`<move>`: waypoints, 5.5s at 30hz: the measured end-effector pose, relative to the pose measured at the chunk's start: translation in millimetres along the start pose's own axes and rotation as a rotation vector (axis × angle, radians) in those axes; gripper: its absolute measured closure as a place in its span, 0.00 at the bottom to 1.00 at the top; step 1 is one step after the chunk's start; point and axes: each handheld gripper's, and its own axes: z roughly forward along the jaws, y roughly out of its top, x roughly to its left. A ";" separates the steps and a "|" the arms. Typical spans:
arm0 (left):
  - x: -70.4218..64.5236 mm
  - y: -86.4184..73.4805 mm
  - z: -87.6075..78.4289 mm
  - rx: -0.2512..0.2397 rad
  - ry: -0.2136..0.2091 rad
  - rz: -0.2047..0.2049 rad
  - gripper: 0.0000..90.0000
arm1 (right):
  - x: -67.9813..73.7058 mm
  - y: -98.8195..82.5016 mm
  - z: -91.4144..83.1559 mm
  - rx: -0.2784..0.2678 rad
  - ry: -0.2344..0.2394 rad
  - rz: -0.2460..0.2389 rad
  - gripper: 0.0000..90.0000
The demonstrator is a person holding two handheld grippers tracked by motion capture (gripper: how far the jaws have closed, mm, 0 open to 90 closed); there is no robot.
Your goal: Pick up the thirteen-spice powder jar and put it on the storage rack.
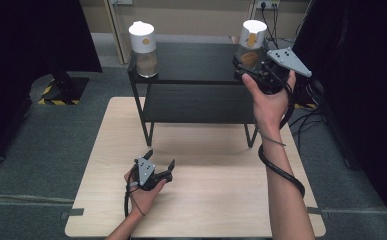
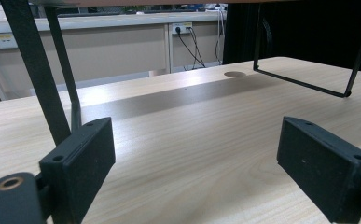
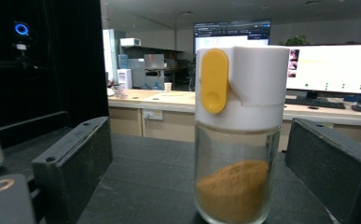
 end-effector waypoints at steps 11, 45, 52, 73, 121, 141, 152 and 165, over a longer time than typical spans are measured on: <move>-0.5 -0.2 -0.1 -0.001 0.001 0.002 0.12 | 1.4 -11.2 -18.5 0.002 0.029 -0.020 0.09; -1.6 -0.5 -0.3 -0.004 -0.002 0.008 0.12 | 1.5 -56.4 -57.9 0.038 0.066 -0.049 0.09; -1.7 -0.7 -0.4 -0.005 -0.002 0.008 0.12 | 1.4 -63.7 -65.5 0.046 0.070 -0.051 0.08; -2.8 -0.9 -0.7 -0.006 -0.005 0.010 0.12 | 1.9 -86.6 -78.6 0.085 0.078 -0.055 0.08; -3.4 -1.2 -0.6 -0.008 -0.004 0.011 0.12 | -4.7 -157.2 -100.1 0.189 0.055 -0.006 0.08; -3.7 -0.8 -0.8 -0.006 -0.007 0.014 0.12 | -9.6 -180.3 -108.3 0.247 0.043 0.002 0.08; -4.2 -1.0 -0.7 -0.007 -0.009 0.014 0.12 | -13.1 -193.2 -111.7 0.279 0.032 0.007 0.08; -4.8 -1.1 -0.6 -0.008 -0.009 0.015 0.12 | -16.3 -206.7 -117.5 0.308 0.017 0.012 0.08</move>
